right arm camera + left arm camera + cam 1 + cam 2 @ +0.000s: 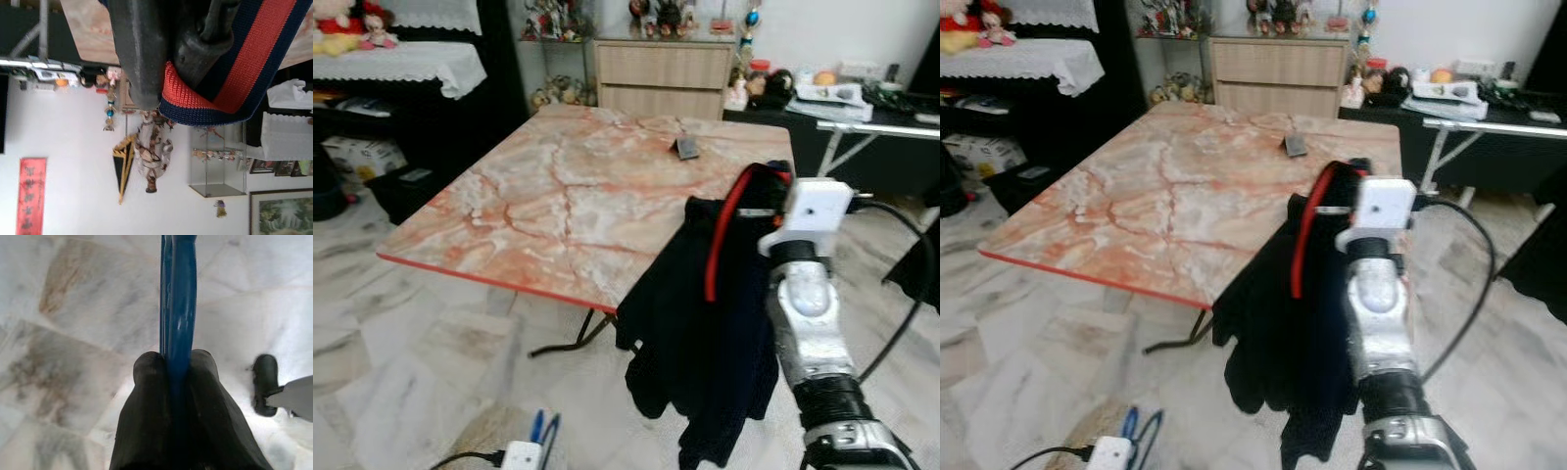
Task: Hang hanger
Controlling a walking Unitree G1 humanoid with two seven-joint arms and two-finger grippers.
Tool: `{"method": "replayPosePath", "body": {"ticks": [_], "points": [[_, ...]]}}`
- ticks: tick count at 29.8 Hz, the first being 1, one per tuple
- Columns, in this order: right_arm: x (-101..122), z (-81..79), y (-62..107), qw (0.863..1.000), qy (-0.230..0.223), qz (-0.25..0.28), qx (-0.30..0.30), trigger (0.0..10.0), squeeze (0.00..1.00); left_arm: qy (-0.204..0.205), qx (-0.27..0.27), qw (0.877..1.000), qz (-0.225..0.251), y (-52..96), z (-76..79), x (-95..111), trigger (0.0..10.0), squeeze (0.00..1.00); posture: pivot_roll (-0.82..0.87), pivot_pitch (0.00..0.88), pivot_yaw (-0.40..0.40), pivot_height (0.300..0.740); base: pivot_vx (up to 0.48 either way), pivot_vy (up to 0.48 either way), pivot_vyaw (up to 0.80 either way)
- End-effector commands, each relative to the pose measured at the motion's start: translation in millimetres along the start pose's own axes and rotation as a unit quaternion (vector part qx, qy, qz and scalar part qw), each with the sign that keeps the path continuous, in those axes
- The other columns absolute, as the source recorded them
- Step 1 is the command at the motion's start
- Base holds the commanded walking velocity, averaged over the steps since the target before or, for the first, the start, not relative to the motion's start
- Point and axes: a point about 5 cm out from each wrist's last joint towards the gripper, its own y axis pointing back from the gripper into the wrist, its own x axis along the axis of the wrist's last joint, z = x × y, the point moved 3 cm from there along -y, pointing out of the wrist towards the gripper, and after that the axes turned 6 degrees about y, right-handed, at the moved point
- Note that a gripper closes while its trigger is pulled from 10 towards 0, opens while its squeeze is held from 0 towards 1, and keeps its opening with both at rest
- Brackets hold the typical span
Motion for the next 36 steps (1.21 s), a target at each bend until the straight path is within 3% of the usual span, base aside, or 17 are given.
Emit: {"method": "replayPosePath", "body": {"ticks": [1, 9, 11, 24, 29, 32, 35, 36], "points": [[21.3, -10.3, -10.1, 0.999, -0.01, 0.039, 0.011, 10.0, 0.0, -0.011, 0.01, 1.0, -0.006, 0.6, -9.7, -2.8, 10.0, 0.0, 0.03, 0.0, 0.023, 0.74, 0.307, 0.0, 0.0], [43.6, -6.4, -30.2, 0.997, -0.004, 0.073, 0.017, 10.0, 0.0, -0.014, 0.007, 1.0, -0.006, 0.5, -9.1, -2.3, 10.0, 0.0, 0.03, 0.0, 0.02, 0.74, 0.308, 0.0, 0.0], [57.6, -8.7, -40.4, 0.996, -0.007, 0.091, 0.023, 10.0, 0.0, -0.015, 0.007, 1.0, -0.005, 0.5, -9.3, -1.9, 10.0, 0.0, 0.04, 0.0, 0.017, 0.74, 0.307, 0.0, 0.0], [89.0, -13.8, -66.2, 0.992, -0.007, 0.126, 0.032, 10.0, 0.0, -0.017, 0.007, 1.0, -0.005, 0.4, -10.1, -1.6, 10.0, 0.0, 0.04, 0.0, 0.018, 0.74, 0.308, 0.0, 0.0], [79.7, -17.7, -68.5, 0.994, 0.007, 0.099, 0.038, 10.0, 0.0, -0.021, 0.007, 1.0, -0.007, 0.5, -10.2, -2.1, 10.0, 0.0, 0.04, 0.0, 0.017, 0.74, 0.307, 0.0, 0.0], [60.7, -20.0, -63.8, 0.997, 0.001, 0.066, 0.041, 10.0, 0.0, -0.022, 0.007, 1.0, -0.009, 0.5, -10.1, -2.6, 10.0, 0.0, 0.05, 0.0, 0.017, 0.74, 0.268, 0.0, 0.0], [36.0, -21.1, -56.1, 0.999, 0.022, 0.016, 0.048, 10.0, 0.0, -0.02, 0.007, 1.0, -0.008, 0.5, -10.2, -2.7, 10.0, 0.0, 0.04, 0.0, 0.017, 0.74, 0.081, 0.0, 0.0], [12.6, -20.9, -49.5, 0.997, 0.049, -0.039, 0.051, 10.0, 0.0, -0.021, 0.006, 1.0, -0.01, 0.5, -9.8, -3.0, 10.0, 0.0, 0.05, 0.0, 0.015, 0.74, 0.0, 0.0, 0.0]]}}
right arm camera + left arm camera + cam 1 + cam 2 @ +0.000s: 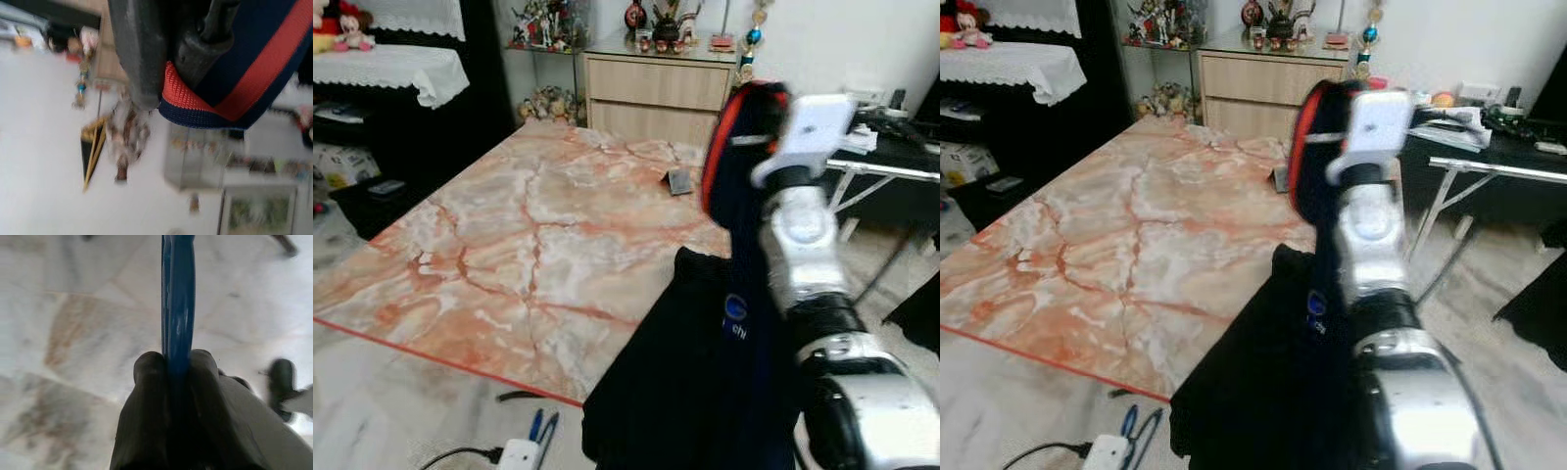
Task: Hang hanger
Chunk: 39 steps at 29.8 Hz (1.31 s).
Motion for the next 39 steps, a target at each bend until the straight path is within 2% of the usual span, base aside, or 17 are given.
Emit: {"method": "replayPosePath", "body": {"ticks": [1, 3, 5, 7, 8, 10, 14, 17, 18, 19, 23, 26, 28, 33, 34, 38, 39], "points": [[-26.6, 11.7, 8.8, 0.998, 0.025, -0.062, -0.011, 10.0, 0.0, 0.002, -0.007, 1.0, -0.013, 0.6, 7.2, -7.3, 10.0, 0.0, 0.05, 0.0, 0.015, 0.74, 0.0, 0.0, 0.0], [-61.5, 10.9, 26.2, 0.989, 0.036, -0.142, -0.012, 10.0, 0.0, 0.0, -0.009, 1.0, -0.014, 0.6, 7.5, -7.6, 10.0, 0.0, 0.05, 0.0, 0.015, 0.74, 0.0, 0.0, 0.0], [-69.4, 10.5, 31.3, 0.987, 0.029, -0.16, -0.012, 10.0, 0.0, 0.001, -0.009, 1.0, -0.014, 0.6, 7.5, -7.6, 10.0, 0.0, 0.05, 0.0, 0.014, 0.74, 0.0, 0.0, 0.0], [-89.2, 11.8, 49.4, 0.981, 0.001, -0.192, -0.024, 10.0, 0.0, 0.0, -0.01, 1.0, -0.015, 0.7, 7.7, -8.0, 10.0, 0.0, 0.05, 0.0, 0.016, 0.74, 0.0, 0.0, 0.0], [-89.2, 11.8, 49.4, 0.981, 0.001, -0.192, -0.024, 10.0, 0.0, 0.0, -0.01, 1.0, -0.015, 0.7, 7.7, -8.0, 10.0, 0.0, 0.05, 0.0, 0.016, 0.74, 0.0, 0.0, 0.0], [-100.6, 12.1, 69.0, 0.979, -0.013, -0.198, -0.036, 10.0, 0.0, -0.001, -0.01, 1.0, -0.017, 0.8, 7.3, -9.2, 10.0, 0.0, 0.04, 0.0, 0.019, 0.74, 0.0, 0.0, 0.0], [-100.3, 3.7, 79.8, 0.981, -0.023, -0.189, -0.025, 10.0, 0.0, -0.002, -0.01, 1.0, -0.018, 0.9, 7.1, -9.6, 10.0, 0.0, 0.04, 0.0, 0.019, 0.74, 0.0, 0.0, 0.0], [-104.6, -0.8, 97.0, 0.98, -0.03, -0.195, -0.022, 10.0, 0.0, -0.003, -0.011, 1.0, -0.017, 1.0, 7.0, -10.0, 10.0, 0.0, 0.04, 0.0, 0.016, 0.74, 0.0, 0.0, 0.0], [-105.5, 1.4, 103.5, 0.98, -0.037, -0.194, -0.034, 10.0, 0.14, -0.003, -0.011, 1.0, -0.017, 1.0, 7.1, -10.1, 10.0, 0.0, 0.04, 0.0, 0.019, 0.74, 0.0, 0.0, 0.0], [-105.5, 2.1, 105.1, 0.98, -0.043, -0.191, -0.038, 10.0, 1.0, -0.003, -0.011, 1.0, -0.017, 1.0, 7.1, -10.2, 10.0, 0.0, 0.04, 0.0, 0.019, 0.74, 0.0, 0.0, 0.0], [-100.7, 4.2, 112.3, 0.982, -0.046, -0.179, -0.048, 10.0, 1.0, -0.003, -0.014, 1.0, -0.017, 1.1, 7.6, -10.5, 10.0, 0.0, 0.04, 0.0, 0.018, 0.74, 0.0, 0.0, 0.0], [-94.7, 9.5, 123.6, 0.984, -0.01, -0.17, -0.049, 10.0, 1.0, -0.002, -0.015, 1.0, -0.017, 1.2, 7.8, -10.7, 10.0, 0.0, 0.04, 0.0, 0.013, 0.74, 0.0, 0.0, 0.0], [-96.5, 14.1, 138.6, 0.981, -0.01, -0.184, -0.057, 10.0, 1.0, 0.002, -0.015, 1.0, -0.014, 1.2, 8.0, -10.6, 10.0, 0.0, 0.04, 0.0, 0.013, 0.74, 0.0, 0.0, 0.0], [-97.4, 10.9, 158.6, 0.98, -0.007, -0.192, -0.047, 10.0, 1.0, 0.001, -0.012, 1.0, -0.016, 1.4, 7.4, -11.7, 10.0, 0.0, 0.03, 0.0, 0.008, 0.74, 0.0, 0.0, 0.0], [-100.0, 10.4, 168.8, 0.977, -0.012, -0.205, -0.052, 10.0, 1.0, 0.0, -0.01, 1.0, -0.017, 1.4, 6.9, -12.0, 10.0, 0.0, 0.03, 0.0, 0.009, 0.74, 0.0, 0.0, 0.0], [-103.1, 6.5, 179.0, 0.973, -0.013, -0.223, -0.053, 10.0, 1.0, -0.001, -0.008, 1.0, -0.017, 1.4, 6.4, -12.3, 10.0, 0.0, 0.03, 0.0, 0.014, 0.74, 0.0, 0.0, 0.0], [-102.7, 5.6, 179.8, 0.973, -0.013, -0.223, -0.053, 10.0, 0.85, -0.001, -0.007, 1.0, -0.017, 1.4, 6.2, -12.3, 10.0, 0.0, 0.03, 0.0, 0.014, 0.74, 0.0, 0.0, 0.0]]}}
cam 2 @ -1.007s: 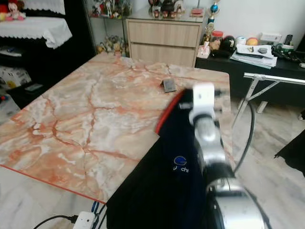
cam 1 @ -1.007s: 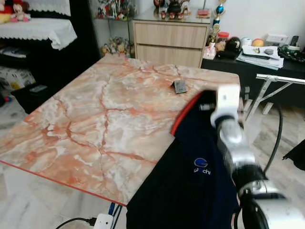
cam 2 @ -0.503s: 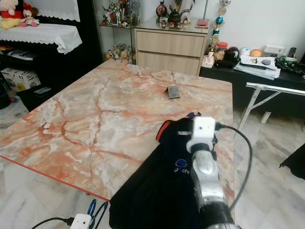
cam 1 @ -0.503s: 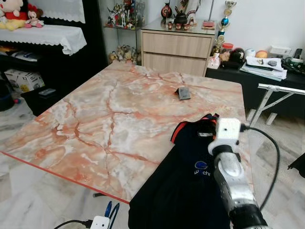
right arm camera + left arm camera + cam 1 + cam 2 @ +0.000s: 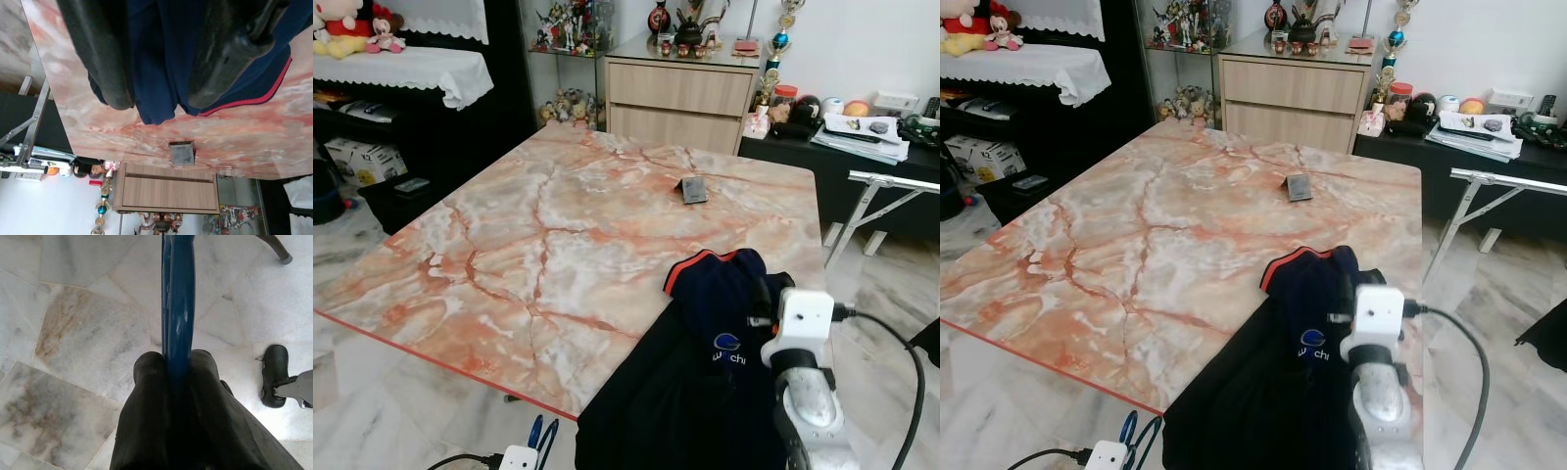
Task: Hang hanger
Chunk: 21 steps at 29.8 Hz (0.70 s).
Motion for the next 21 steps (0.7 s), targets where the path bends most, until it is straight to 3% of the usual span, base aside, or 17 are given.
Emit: {"method": "replayPosePath", "body": {"ticks": [1, 7, 21], "points": [[7.6, -4.2, -0.1, 1.0, -0.005, 0.007, -0.001, 10.0, 0.0, -0.008, 0.008, 1.0, -0.009, 0.3, -2.7, -3.4, 10.0, 0.0, 0.03, 0.0, 0.015, 0.74, 0.0, 0.0, 0.0], [13.5, -11.4, -3.9, 1.0, -0.009, 0.011, 0.008, 10.0, 0.0, -0.009, 0.009, 1.0, -0.008, 0.1, -2.8, -2.2, 10.0, 0.0, 0.04, 0.0, 0.008, 0.74, 0.0, 0.0, 0.0], [13.5, -8.4, -4.1, 1.0, -0.015, 0.006, 0.0, 10.0, 0.0, -0.003, 0.008, 1.0, -0.004, -0.3, -1.7, 0.6, 10.0, 0.0, 0.04, 0.0, 0.005, 0.74, 0.0, 0.0, 0.0]]}}
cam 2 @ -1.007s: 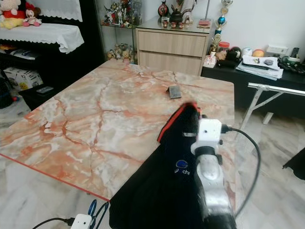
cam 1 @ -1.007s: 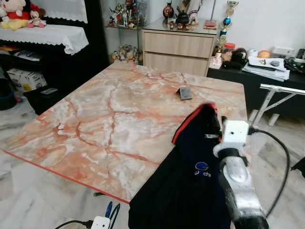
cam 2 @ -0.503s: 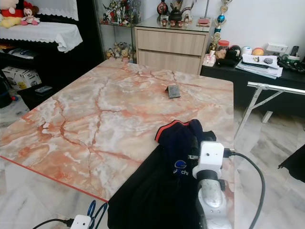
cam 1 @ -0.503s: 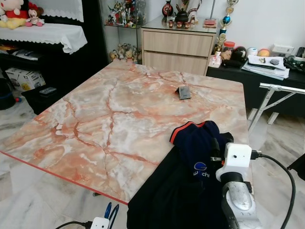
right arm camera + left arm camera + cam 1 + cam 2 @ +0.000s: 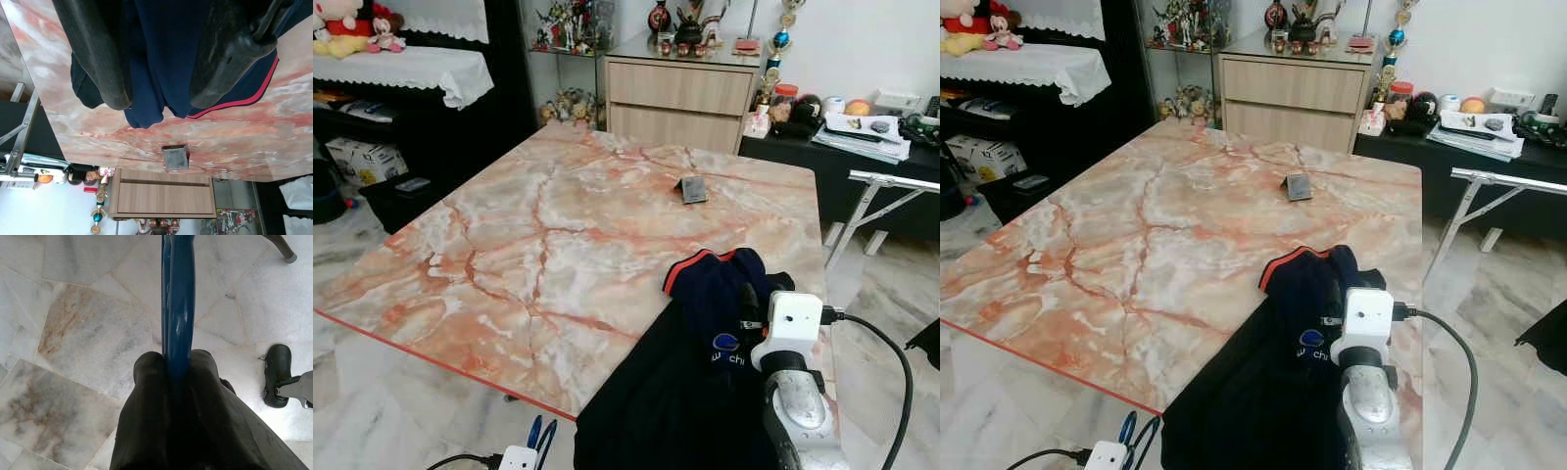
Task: Hang hanger
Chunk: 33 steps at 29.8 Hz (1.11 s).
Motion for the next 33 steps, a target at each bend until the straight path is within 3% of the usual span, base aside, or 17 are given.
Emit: {"method": "replayPosePath", "body": {"ticks": [1, 23, 33], "points": [[11.9, 1.0, -2.3, 1.0, -0.003, 0.017, -0.003, 10.0, 0.0, -0.001, 0.003, 1.0, -0.002, -0.3, -0.8, 0.9, 10.0, 0.0, 0.04, 0.0, 0.004, 0.74, 0.0, 0.0, 0.0], [10.4, 0.3, -4.5, 1.0, -0.007, 0.014, -0.007, 10.0, 0.0, 0.005, 0.001, 1.0, -0.001, -0.2, -0.4, 0.5, 10.0, 0.0, 0.04, 0.0, 0.004, 0.74, 0.0, 0.0, 0.0], [4.0, -0.4, -4.4, 1.0, -0.005, 0.005, -0.008, 10.0, 0.0, 0.006, 0.001, 1.0, 0.0, -0.2, -0.4, 0.9, 10.0, 0.0, 0.04, 0.0, 0.004, 0.74, -0.259, 0.0, 0.0]]}}
